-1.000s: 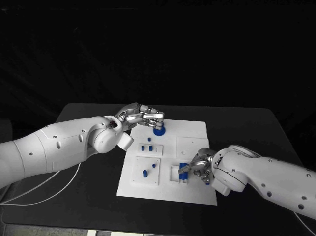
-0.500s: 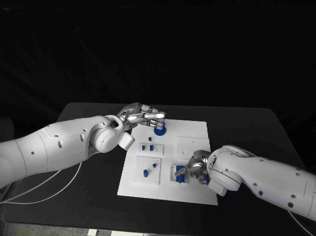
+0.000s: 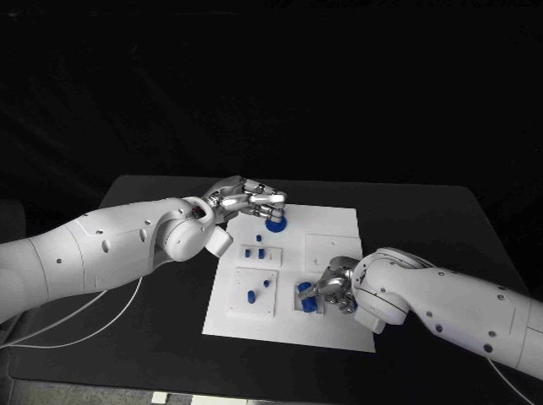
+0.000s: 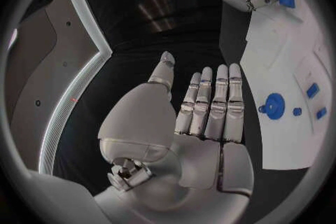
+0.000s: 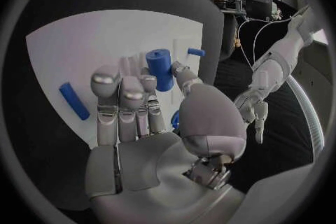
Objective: Assemble the parts on the task board
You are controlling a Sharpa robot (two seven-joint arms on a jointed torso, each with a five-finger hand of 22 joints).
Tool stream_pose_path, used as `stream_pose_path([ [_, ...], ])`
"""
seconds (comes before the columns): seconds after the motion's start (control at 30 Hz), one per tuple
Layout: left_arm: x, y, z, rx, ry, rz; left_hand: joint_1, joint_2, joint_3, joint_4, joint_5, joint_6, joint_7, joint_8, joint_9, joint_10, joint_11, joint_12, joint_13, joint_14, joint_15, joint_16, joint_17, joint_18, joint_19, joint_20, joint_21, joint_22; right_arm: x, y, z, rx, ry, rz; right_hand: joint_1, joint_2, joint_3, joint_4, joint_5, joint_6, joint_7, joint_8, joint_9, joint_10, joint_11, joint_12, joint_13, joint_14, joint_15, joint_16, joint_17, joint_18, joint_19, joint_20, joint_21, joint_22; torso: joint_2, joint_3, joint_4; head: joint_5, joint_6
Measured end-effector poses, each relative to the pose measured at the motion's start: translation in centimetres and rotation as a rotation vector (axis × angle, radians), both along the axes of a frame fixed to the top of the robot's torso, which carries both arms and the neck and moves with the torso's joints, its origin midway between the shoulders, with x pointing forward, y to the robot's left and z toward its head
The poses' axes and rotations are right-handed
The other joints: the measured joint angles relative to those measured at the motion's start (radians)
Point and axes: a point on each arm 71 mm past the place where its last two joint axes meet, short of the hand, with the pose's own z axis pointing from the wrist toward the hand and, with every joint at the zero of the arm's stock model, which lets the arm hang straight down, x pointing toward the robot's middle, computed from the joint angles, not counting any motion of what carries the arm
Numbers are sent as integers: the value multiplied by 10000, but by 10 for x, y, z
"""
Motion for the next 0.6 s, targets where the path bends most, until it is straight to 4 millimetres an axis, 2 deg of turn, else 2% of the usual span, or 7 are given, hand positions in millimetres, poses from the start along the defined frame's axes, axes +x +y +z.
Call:
stream_pose_path([
  [0.1, 0, 0, 0, 4, 4, -1, 0, 0, 0, 0, 0, 0, 0, 0, 0, 0, 0, 0, 0, 0, 0, 0, 0, -1, 0, 0, 0, 0, 1, 1, -1, -28, 2, 29, 18, -22, -21, 253, -260, 1, -1, 0, 1, 0, 0, -26, -26, 0, 1, 0, -1, 1, 0, 0, 0, 0, 1, 0, -3, 8, -5],
  [0.2, 0, 0, 0, 6, 9, -5, 0, 0, 0, 0, 0, 0, 0, 0, 0, 0, 0, 0, 0, 0, 0, 0, 0, -1, 0, 0, 0, 0, 1, 1, -2, -59, 17, 59, 53, -195, -21, 547, -543, 10, -10, 24, 36, 6, -6, -25, -42, -5, 5, -42, -1, 1, 0, 0, 0, 0, 3, 0, -4, 20, -19],
  [0.27, 0, 0, 0, 6, 12, -10, 0, 0, 0, 0, 0, 0, 0, 0, 0, 0, 0, 0, 0, 0, 0, 0, 1, 0, 0, 0, 0, 0, 1, 1, -3, -92, 30, 69, -16, -317, -31, 746, -919, 18, -18, 54, 39, 16, -17, -37, -59, -5, 5, -41, -1, 0, 0, 0, 0, -1, 6, 0, -5, 27, -29],
  [0.33, 0, 0, 0, 7, 14, -13, 0, 0, 0, 0, 0, 0, 0, 0, 0, 0, 0, 0, -1, 0, 0, 0, 0, 0, 0, 0, 0, 0, 1, 1, -4, -123, 49, 84, -50, -515, 28, 1048, -1381, -17, 17, 55, 46, -8, 4, -77, -75, -5, 5, -43, -1, 1, 0, 0, -2, -1, 6, 0, -5, 31, -36],
  [0.37, 0, 0, 0, 7, 15, -14, 0, 0, 0, 0, 0, 0, 0, 0, 0, 0, 0, 0, 0, 0, 0, 0, 0, 0, 0, 0, 0, 0, 1, 1, -4, -137, 56, 92, -28, -697, 54, 1321, -1539, -26, 27, 55, 64, -26, 19, -77, -92, -5, 5, -98, -2, 0, 0, 0, -42, -1, 6, 0, -5, 35, -38],
  [0.47, 0, 0, 0, 10, 18, -14, 0, 0, 0, 0, 0, 0, 0, 0, 0, 0, 0, 0, -1, 0, 0, 0, 0, 0, 0, 0, 0, 0, 1, 1, -5, -165, 67, 119, -242, -933, -39, 1752, -1673, -26, 26, 56, 71, -26, 19, -142, -103, -5, 6, -99, -2, 0, 0, 0, -48, -1, 5, 5, -6, 44, -41],
  [0.6, 0, 0, 0, 15, 21, -9, 0, 0, 0, 0, 0, 0, 0, 0, 0, 0, 0, 0, -1, 0, 0, 0, 0, 0, 0, 0, 0, 0, 1, 1, -5, -186, 61, 148, -237, -1127, -708, 2474, -1680, -64, 64, 83, 73, -26, 19, -183, -113, -5, 6, -99, 17, -1, 0, 0, -47, -1, 2, 7, -11, 52, -41],
])
